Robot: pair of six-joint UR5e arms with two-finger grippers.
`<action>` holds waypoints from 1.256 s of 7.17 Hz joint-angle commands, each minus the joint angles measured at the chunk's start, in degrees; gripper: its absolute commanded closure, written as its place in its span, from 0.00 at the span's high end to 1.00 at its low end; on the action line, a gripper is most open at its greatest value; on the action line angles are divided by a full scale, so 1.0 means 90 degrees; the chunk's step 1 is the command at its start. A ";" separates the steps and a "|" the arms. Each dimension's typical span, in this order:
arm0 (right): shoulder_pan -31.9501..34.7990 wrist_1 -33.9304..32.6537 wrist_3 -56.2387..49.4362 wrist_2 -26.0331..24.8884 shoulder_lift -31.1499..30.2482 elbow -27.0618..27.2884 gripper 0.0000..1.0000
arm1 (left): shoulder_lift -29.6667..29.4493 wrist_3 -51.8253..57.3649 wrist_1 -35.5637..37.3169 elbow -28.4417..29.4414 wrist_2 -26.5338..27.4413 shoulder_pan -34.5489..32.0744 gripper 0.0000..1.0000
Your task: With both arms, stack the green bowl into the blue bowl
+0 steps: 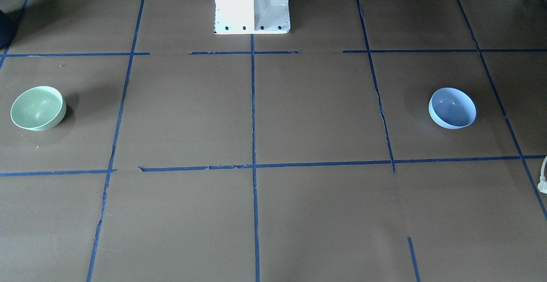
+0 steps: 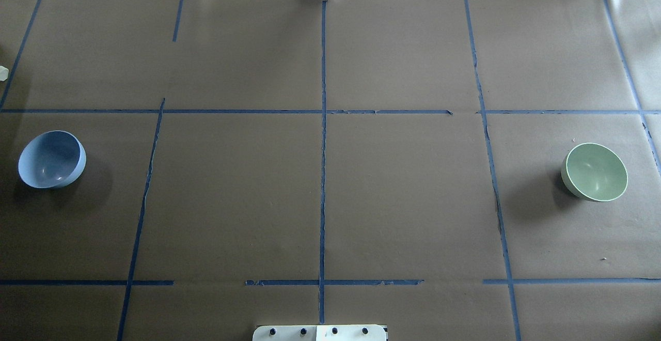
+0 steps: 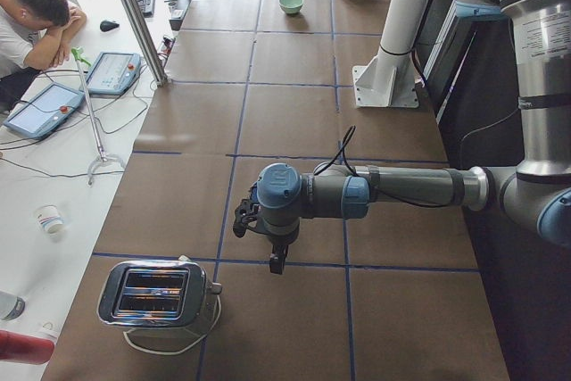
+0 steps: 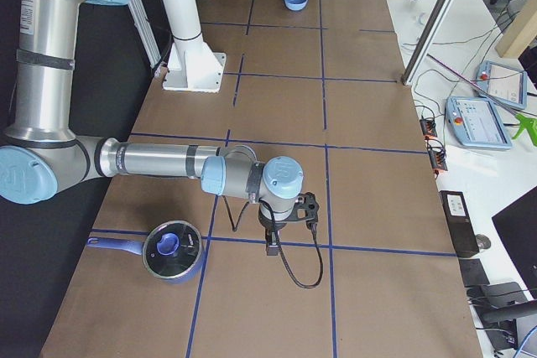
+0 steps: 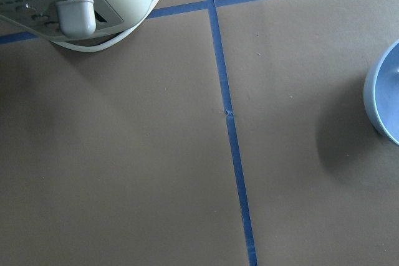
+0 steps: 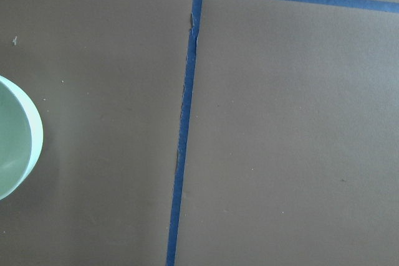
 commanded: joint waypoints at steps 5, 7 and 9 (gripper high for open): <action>-0.0141 0.0010 0.0010 0.0151 0.0058 0.0088 1.00 | -0.0729 -0.0058 -0.0262 0.0106 0.0026 0.0029 1.00; -0.0239 0.0010 0.0107 0.0151 0.0117 0.0107 1.00 | -0.0746 -0.0039 -0.0515 0.0050 -0.0013 0.0049 1.00; -0.0336 0.0010 0.0322 0.0161 0.0107 0.0234 1.00 | -0.0677 -0.1317 -0.1561 0.0127 -0.0110 0.1252 1.00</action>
